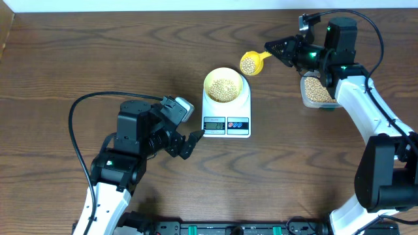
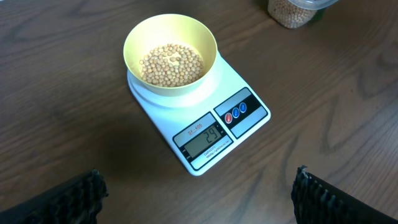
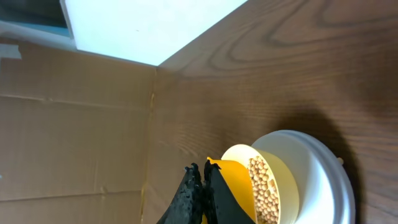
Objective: Scoop item into bowl and weigh 50g on scale
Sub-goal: 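Tilt the scoop over the yellow bowl to pour soybeans in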
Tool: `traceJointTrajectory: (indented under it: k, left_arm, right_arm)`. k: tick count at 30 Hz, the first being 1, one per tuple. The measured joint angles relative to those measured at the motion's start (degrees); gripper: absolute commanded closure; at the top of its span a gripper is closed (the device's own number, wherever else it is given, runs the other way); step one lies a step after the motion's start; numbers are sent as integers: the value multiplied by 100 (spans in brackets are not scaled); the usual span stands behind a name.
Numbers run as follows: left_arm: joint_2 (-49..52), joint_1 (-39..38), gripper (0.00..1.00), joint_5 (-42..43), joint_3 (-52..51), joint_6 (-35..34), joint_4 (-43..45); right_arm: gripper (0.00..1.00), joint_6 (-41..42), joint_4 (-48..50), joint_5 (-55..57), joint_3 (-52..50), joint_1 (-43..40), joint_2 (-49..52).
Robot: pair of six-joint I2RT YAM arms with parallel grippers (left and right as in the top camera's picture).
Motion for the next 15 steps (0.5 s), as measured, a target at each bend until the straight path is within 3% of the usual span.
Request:
traceJointTrajectory:
  k: [15]
  left_arm:
    - [0, 0, 2, 0, 0, 0, 0]
  right_arm:
    - [99, -662, 35, 553, 0, 664, 0]
